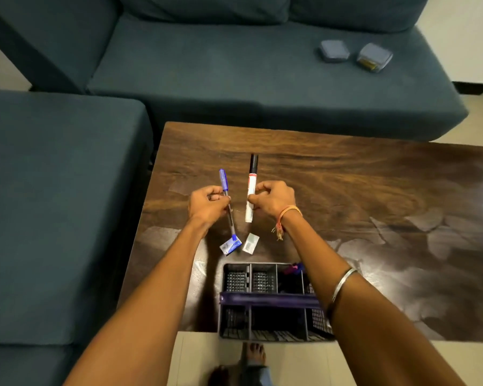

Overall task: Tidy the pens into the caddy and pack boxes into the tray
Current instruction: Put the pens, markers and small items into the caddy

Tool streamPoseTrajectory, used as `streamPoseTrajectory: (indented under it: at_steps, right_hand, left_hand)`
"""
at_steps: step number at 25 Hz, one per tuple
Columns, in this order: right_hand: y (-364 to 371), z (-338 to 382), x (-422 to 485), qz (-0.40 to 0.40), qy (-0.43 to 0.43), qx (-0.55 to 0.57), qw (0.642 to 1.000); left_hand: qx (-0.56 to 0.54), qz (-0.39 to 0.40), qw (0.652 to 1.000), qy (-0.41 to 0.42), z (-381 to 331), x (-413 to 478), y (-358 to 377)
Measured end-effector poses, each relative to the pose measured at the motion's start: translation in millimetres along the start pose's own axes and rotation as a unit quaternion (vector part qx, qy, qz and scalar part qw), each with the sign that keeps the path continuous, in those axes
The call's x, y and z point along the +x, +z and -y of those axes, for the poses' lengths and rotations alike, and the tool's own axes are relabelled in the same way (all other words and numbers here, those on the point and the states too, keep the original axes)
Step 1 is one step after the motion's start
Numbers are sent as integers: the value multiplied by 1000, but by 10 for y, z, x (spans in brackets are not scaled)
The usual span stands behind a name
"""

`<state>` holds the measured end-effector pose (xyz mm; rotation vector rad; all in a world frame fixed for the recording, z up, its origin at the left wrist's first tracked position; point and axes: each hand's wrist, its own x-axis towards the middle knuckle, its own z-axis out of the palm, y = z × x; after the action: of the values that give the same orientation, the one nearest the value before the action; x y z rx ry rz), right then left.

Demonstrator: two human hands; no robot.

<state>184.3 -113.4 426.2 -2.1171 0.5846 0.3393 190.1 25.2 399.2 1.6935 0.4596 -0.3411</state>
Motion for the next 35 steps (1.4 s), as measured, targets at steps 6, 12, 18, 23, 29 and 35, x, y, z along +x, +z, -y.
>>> streamPoseTrajectory:
  at_steps: [6,12,18,23,29,35]
  right_hand:
    - [-317,-235,-578,31,-4,-124,992]
    - [-135,-540,-739,67,1,-222,973]
    - [-29,-766,-725,106,23,-265,958]
    - [-78,-794,-655,95,22,-219,971]
    - [-197,-527,-359,31,21,-166,985]
    - [101,-577,147,74,35,-184,980]
  left_hand:
    - [27,81,996,33,18,-614,90]
    - [212,151,964,59,301,-733,172]
    - [355,195,912,62,465,-733,209]
    - [367,167,913,64,490,-713,167]
    - [254,28,963,82,274,-475,133]
    - [254,-23,966,30,536,48,171]
